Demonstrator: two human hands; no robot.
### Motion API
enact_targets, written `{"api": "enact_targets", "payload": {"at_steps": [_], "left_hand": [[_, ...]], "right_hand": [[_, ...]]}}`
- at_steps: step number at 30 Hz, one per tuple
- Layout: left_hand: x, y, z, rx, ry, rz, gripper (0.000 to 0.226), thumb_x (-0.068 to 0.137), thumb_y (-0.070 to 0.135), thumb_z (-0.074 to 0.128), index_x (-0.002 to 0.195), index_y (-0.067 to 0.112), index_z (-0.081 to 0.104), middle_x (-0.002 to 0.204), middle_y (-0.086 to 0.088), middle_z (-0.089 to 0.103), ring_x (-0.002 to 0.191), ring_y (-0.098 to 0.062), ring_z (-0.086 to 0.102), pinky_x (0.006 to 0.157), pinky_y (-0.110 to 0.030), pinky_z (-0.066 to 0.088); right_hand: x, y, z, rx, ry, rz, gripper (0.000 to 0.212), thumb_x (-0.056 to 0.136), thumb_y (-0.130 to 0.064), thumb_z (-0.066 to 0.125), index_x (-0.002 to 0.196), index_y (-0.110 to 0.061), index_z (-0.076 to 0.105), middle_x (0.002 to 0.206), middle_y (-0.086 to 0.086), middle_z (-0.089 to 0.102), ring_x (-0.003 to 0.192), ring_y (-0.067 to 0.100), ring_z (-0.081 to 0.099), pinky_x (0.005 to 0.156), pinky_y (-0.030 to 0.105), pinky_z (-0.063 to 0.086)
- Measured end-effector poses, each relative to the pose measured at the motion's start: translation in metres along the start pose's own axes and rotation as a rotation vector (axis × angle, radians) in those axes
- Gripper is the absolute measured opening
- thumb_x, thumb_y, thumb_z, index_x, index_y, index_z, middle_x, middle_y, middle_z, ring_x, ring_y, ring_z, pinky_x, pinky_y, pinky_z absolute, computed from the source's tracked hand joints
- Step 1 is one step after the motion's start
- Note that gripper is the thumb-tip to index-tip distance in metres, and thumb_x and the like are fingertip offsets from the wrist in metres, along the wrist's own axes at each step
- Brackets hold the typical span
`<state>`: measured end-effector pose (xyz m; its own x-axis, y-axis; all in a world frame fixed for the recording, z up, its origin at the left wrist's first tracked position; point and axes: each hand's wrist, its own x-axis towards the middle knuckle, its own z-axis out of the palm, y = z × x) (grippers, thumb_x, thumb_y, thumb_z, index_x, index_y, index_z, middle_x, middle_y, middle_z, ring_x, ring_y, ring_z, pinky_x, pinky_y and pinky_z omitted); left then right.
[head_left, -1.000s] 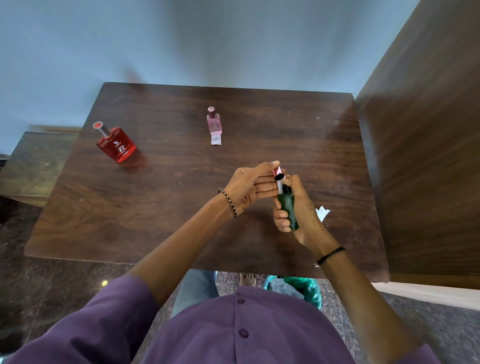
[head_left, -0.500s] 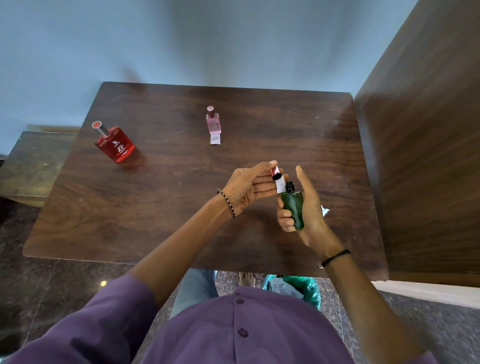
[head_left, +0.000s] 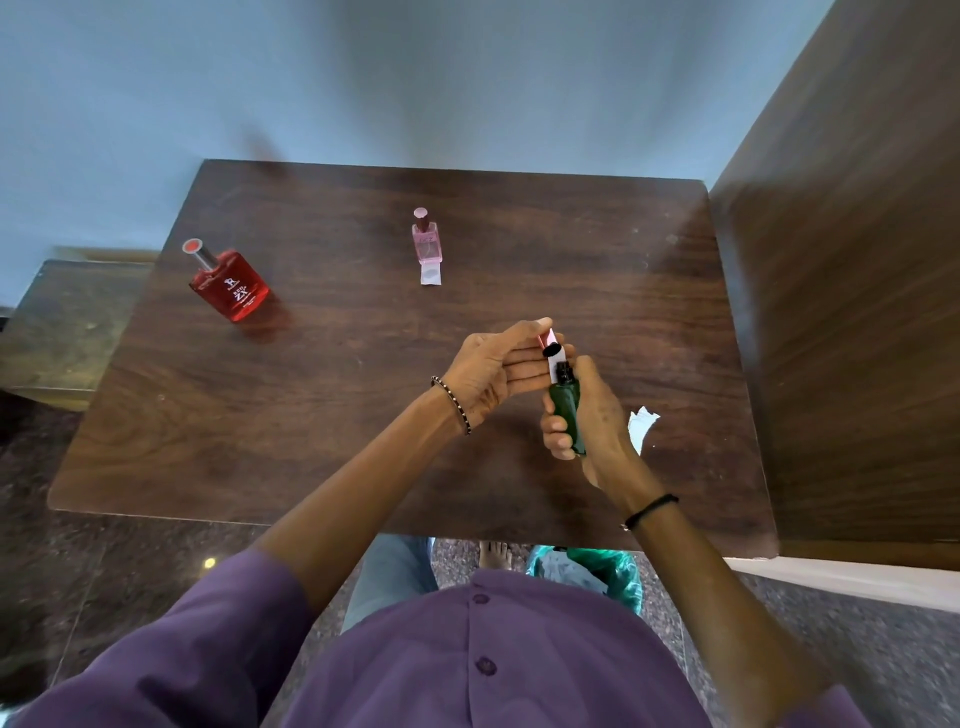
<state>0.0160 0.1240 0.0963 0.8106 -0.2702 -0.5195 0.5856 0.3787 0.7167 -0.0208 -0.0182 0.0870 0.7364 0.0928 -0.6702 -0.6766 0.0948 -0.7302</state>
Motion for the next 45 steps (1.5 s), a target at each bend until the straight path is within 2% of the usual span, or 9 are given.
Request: {"api": "enact_targets", "payload": {"at_steps": [7,13,15,17,19,21,27,35,45], "left_hand": [[-0.001,0.005,-0.001,-0.004,0.0,0.008,0.037,0.092,0.029,0.069,0.112,-0.002,0.071,0.109,-0.02,0.075,0.103,-0.028,0.073,0.08,-0.032,0.062],[0.001,0.004,-0.002,-0.022,0.018,0.015,0.039,0.092,0.028,0.069,0.114,-0.004,0.07,0.11,-0.021,0.074,0.102,-0.028,0.074,0.078,-0.031,0.062],[0.003,0.003,-0.003,-0.034,0.027,0.021,0.036,0.092,0.027,0.069,0.112,-0.003,0.071,0.11,-0.02,0.075,0.103,-0.029,0.073,0.078,-0.031,0.062],[0.004,0.003,-0.004,-0.039,0.031,0.025,0.033,0.091,0.027,0.069,0.109,-0.001,0.072,0.108,-0.019,0.075,0.102,-0.028,0.074,0.077,-0.031,0.061],[0.005,0.003,-0.004,-0.041,0.036,0.026,0.034,0.091,0.027,0.07,0.109,-0.001,0.072,0.108,-0.019,0.076,0.1,-0.027,0.074,0.075,-0.031,0.061],[0.007,0.002,-0.005,-0.038,0.041,0.03,0.036,0.09,0.028,0.072,0.11,-0.001,0.072,0.108,-0.019,0.076,0.1,-0.028,0.074,0.075,-0.031,0.061],[0.012,0.0,-0.006,-0.011,0.065,0.049,0.024,0.087,0.031,0.074,0.095,0.009,0.078,0.105,-0.015,0.077,0.098,-0.028,0.075,0.076,-0.034,0.062],[0.007,0.002,-0.001,0.041,0.035,0.068,0.04,0.093,0.028,0.069,0.113,-0.006,0.069,0.11,-0.022,0.074,0.098,-0.029,0.074,0.077,-0.034,0.061],[0.009,0.007,-0.008,0.134,0.007,0.075,0.03,0.093,0.025,0.069,0.1,-0.004,0.074,0.095,-0.014,0.077,0.088,-0.022,0.075,0.077,-0.032,0.061]], "right_hand": [[-0.001,0.006,-0.003,0.052,-0.025,0.027,0.061,0.099,-0.055,0.033,0.064,-0.011,0.057,0.055,0.004,0.042,0.04,0.014,0.035,0.038,0.022,0.026],[-0.002,0.003,-0.011,0.027,-0.053,-0.021,0.08,0.085,-0.089,0.034,0.072,-0.015,0.061,0.054,0.006,0.052,0.04,0.014,0.042,0.037,0.02,0.031],[-0.002,0.004,-0.016,0.072,-0.065,-0.063,0.072,0.086,-0.085,0.044,0.091,-0.016,0.065,0.061,0.009,0.059,0.044,0.015,0.046,0.038,0.021,0.033],[-0.002,0.005,-0.022,0.118,-0.048,-0.137,0.055,0.088,-0.063,0.062,0.109,-0.012,0.059,0.076,0.011,0.065,0.053,0.016,0.054,0.041,0.024,0.037],[-0.004,0.005,-0.027,0.119,-0.035,-0.214,0.033,0.084,-0.037,0.067,0.104,-0.012,0.061,0.084,0.01,0.066,0.063,0.016,0.058,0.045,0.026,0.041],[-0.006,0.003,-0.031,0.034,-0.013,-0.288,0.019,0.084,-0.03,0.066,0.096,-0.016,0.071,0.078,0.005,0.066,0.066,0.017,0.056,0.05,0.027,0.044],[-0.018,-0.004,-0.035,-0.153,0.01,-0.483,0.034,0.095,-0.037,0.064,0.088,-0.004,0.068,0.064,0.009,0.065,0.042,0.018,0.049,0.039,0.023,0.038],[-0.012,-0.011,-0.02,-0.259,0.033,-0.452,0.036,0.082,-0.052,0.062,0.078,-0.017,0.071,0.055,0.009,0.062,0.033,0.008,0.042,0.036,0.017,0.031],[0.003,-0.007,-0.013,-0.165,-0.008,-0.432,0.032,0.089,-0.046,0.062,0.085,-0.016,0.073,0.057,0.011,0.063,0.031,0.015,0.037,0.036,0.017,0.028]]}}
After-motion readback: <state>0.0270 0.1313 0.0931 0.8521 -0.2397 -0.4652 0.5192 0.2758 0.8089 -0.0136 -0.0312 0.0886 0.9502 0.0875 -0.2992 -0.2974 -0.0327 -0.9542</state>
